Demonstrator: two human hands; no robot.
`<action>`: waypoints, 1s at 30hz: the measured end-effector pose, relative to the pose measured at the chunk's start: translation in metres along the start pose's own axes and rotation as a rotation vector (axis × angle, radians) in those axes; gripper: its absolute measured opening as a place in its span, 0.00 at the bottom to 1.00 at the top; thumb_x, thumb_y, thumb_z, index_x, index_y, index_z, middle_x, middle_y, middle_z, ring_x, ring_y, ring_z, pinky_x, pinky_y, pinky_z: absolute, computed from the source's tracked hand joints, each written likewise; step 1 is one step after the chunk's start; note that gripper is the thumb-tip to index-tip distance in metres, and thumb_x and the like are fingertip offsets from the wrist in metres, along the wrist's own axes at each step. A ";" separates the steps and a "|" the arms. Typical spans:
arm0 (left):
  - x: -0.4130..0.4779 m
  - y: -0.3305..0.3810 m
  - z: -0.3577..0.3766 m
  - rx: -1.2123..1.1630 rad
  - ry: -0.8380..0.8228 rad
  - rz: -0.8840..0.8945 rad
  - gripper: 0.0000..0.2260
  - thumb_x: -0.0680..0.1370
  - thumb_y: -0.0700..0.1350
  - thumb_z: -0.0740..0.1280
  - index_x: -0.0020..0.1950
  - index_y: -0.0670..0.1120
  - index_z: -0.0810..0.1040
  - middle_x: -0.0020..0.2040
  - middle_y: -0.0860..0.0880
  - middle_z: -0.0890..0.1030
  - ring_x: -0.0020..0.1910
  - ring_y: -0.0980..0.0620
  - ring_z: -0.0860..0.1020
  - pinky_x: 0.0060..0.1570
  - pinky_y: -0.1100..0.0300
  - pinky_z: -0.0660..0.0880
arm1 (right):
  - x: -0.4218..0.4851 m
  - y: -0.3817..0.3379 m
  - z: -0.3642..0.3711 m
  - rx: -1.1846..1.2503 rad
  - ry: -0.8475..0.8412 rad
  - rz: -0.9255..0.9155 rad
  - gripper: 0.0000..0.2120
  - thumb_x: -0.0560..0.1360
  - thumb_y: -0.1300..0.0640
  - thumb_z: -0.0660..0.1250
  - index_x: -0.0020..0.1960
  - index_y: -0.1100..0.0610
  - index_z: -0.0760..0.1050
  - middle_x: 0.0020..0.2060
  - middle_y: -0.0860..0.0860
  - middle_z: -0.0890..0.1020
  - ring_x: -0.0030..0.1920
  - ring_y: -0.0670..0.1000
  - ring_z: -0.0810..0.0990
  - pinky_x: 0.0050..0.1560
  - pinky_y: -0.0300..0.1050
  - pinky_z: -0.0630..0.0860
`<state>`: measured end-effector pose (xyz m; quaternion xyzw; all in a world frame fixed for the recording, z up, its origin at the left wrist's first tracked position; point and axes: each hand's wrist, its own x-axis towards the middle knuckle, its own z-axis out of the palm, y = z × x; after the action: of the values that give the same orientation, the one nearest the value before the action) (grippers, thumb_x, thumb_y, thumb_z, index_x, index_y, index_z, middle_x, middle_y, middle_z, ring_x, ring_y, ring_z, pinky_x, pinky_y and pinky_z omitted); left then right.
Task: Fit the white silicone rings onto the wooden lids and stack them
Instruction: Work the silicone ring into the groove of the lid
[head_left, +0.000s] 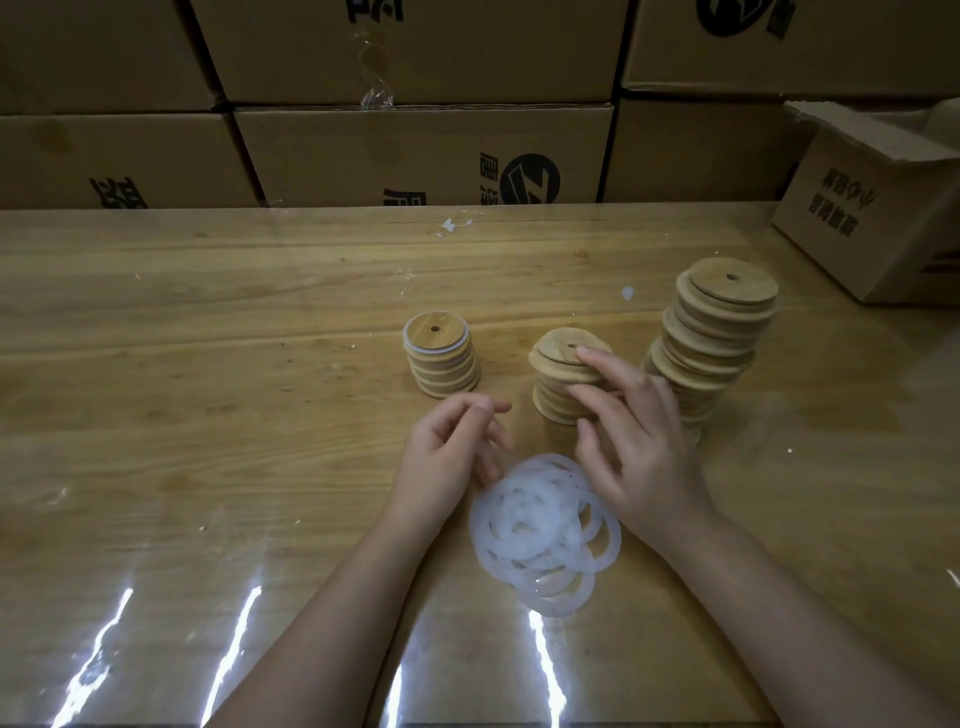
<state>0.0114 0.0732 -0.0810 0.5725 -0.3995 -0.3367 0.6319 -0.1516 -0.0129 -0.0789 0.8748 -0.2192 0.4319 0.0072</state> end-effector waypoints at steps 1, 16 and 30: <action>0.001 0.001 0.001 -0.058 -0.033 -0.043 0.10 0.81 0.45 0.58 0.50 0.44 0.78 0.32 0.48 0.81 0.23 0.54 0.73 0.24 0.65 0.70 | 0.000 -0.001 -0.001 0.023 0.005 -0.028 0.12 0.74 0.64 0.63 0.56 0.64 0.77 0.63 0.56 0.73 0.55 0.58 0.77 0.61 0.40 0.67; 0.016 0.001 -0.013 -0.494 0.162 -0.178 0.07 0.78 0.40 0.64 0.54 0.44 0.77 0.30 0.51 0.79 0.21 0.58 0.71 0.20 0.69 0.66 | -0.005 -0.004 0.004 0.332 -0.262 0.059 0.07 0.74 0.59 0.63 0.48 0.59 0.79 0.46 0.49 0.77 0.43 0.42 0.75 0.38 0.43 0.75; 0.012 -0.005 -0.005 -0.149 0.115 -0.003 0.06 0.74 0.38 0.69 0.49 0.46 0.79 0.32 0.53 0.80 0.30 0.57 0.77 0.27 0.66 0.73 | -0.008 -0.001 0.007 0.525 -0.338 0.176 0.03 0.72 0.57 0.69 0.42 0.56 0.78 0.39 0.45 0.76 0.38 0.47 0.76 0.38 0.42 0.74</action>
<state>0.0217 0.0650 -0.0845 0.5430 -0.3356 -0.3329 0.6941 -0.1505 -0.0106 -0.0890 0.8839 -0.1733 0.3212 -0.2924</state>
